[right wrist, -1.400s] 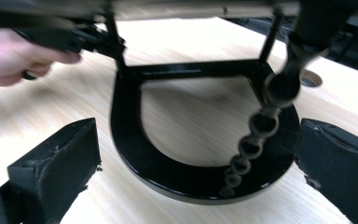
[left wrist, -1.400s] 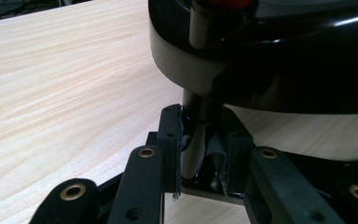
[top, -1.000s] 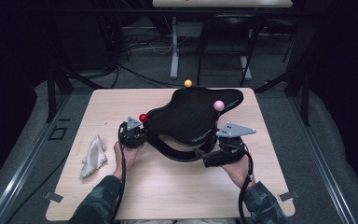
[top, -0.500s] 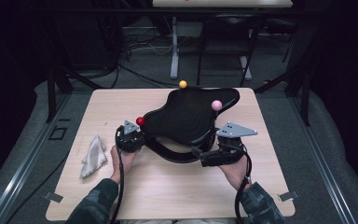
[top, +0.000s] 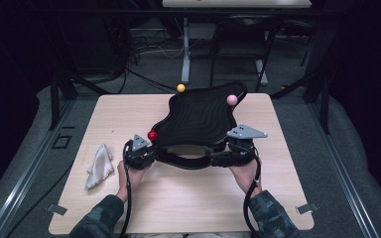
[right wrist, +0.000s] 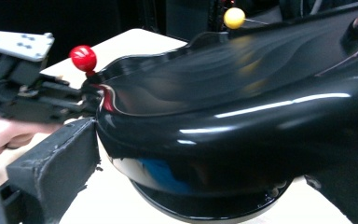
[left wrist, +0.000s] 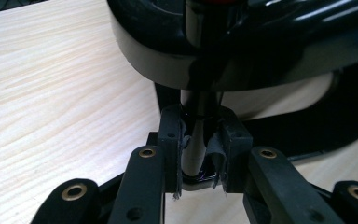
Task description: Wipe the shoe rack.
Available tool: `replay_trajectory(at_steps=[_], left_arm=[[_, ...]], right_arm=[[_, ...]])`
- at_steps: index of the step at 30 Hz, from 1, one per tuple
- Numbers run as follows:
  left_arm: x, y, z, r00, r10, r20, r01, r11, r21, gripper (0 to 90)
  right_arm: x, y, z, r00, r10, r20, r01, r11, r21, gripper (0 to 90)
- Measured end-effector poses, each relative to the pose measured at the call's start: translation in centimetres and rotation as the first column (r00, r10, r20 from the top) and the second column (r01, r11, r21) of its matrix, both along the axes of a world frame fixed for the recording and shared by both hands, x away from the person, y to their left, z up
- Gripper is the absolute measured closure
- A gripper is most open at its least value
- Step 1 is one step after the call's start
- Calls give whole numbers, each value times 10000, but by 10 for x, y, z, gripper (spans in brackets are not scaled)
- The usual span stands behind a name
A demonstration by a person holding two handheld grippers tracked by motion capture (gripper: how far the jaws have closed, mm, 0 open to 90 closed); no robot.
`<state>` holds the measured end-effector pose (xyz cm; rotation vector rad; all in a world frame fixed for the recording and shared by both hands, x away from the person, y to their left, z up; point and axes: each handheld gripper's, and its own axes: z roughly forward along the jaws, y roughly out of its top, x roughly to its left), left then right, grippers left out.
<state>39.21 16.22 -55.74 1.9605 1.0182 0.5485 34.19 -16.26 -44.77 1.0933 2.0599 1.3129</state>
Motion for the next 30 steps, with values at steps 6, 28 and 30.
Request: replay_trajectory(at_steps=[6,28,30], left_arm=[[-5,-5,-1,9999,-147,64,147,9999,5,746],[-24,-31,-2,9946,-1015,226,1015,9948,13,743],[-26,-33,-2,9940,-1066,265,1065,9943,30,743]], right_arm=[[11,4,-10,9994,-326,-83,327,9994,116,0],[10,-5,-12,9926,-1123,471,1118,9936,134,359],[11,-7,-12,9926,-1141,412,1135,9934,166,398]])
